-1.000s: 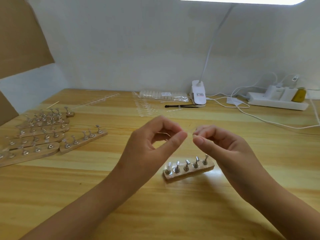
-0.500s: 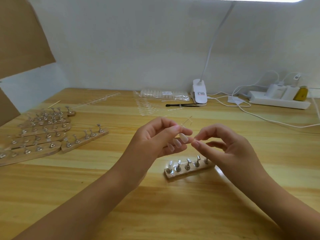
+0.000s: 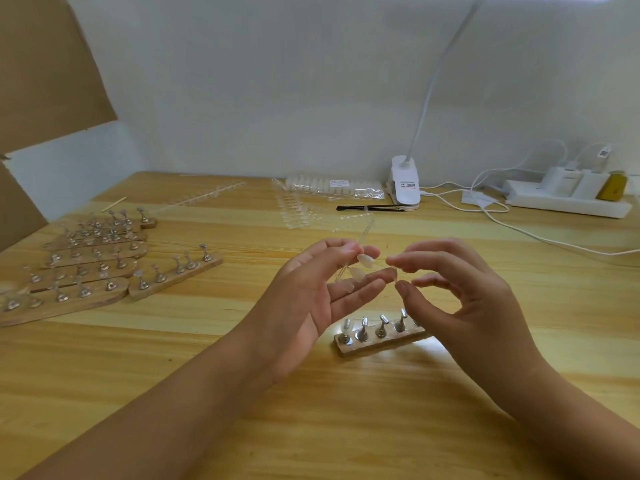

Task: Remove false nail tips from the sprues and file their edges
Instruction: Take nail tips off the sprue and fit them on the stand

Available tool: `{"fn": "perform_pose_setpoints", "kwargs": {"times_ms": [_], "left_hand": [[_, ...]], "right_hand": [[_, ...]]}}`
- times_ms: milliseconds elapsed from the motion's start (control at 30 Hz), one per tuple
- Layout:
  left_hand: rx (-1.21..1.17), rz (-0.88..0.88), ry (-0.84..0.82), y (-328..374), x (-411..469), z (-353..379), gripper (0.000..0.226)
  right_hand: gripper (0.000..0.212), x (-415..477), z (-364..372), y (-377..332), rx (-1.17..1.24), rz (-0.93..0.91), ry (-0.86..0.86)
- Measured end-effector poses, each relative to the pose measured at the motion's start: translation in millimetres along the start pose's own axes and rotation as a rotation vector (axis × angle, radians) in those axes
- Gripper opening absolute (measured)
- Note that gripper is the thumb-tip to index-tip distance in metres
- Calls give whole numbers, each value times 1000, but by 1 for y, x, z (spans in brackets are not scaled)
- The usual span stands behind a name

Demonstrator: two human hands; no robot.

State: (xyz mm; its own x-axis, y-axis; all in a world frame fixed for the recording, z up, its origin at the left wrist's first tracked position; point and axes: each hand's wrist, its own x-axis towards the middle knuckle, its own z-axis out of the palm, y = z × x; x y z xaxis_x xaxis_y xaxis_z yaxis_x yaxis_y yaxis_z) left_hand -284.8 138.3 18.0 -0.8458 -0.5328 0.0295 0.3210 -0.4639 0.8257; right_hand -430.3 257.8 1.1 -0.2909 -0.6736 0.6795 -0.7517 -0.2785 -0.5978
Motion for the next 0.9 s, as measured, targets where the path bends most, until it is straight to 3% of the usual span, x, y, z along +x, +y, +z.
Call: {"fn": "perform_pose_setpoints", "kwargs": {"times_ms": [100,200,367,467,900], "left_hand": [[36,0,6,0,0,0,20],[67,31,137,3,4,-5,18],[-48,26,334,12,9,-16,13],[-113,-23,342,11,9,-17,11],[-73,-61,289,6,11,-18,8]], "right_hand": [[21,0,0,-1,-31,-60,-7],[19,-3,-1,-2,-76,-93,-63],[21,-6,5,1,-400,-222,-246],[26,-6,7,-1,-446,-276,-267],[11,-8,10,0,-518,-319,-288]]}}
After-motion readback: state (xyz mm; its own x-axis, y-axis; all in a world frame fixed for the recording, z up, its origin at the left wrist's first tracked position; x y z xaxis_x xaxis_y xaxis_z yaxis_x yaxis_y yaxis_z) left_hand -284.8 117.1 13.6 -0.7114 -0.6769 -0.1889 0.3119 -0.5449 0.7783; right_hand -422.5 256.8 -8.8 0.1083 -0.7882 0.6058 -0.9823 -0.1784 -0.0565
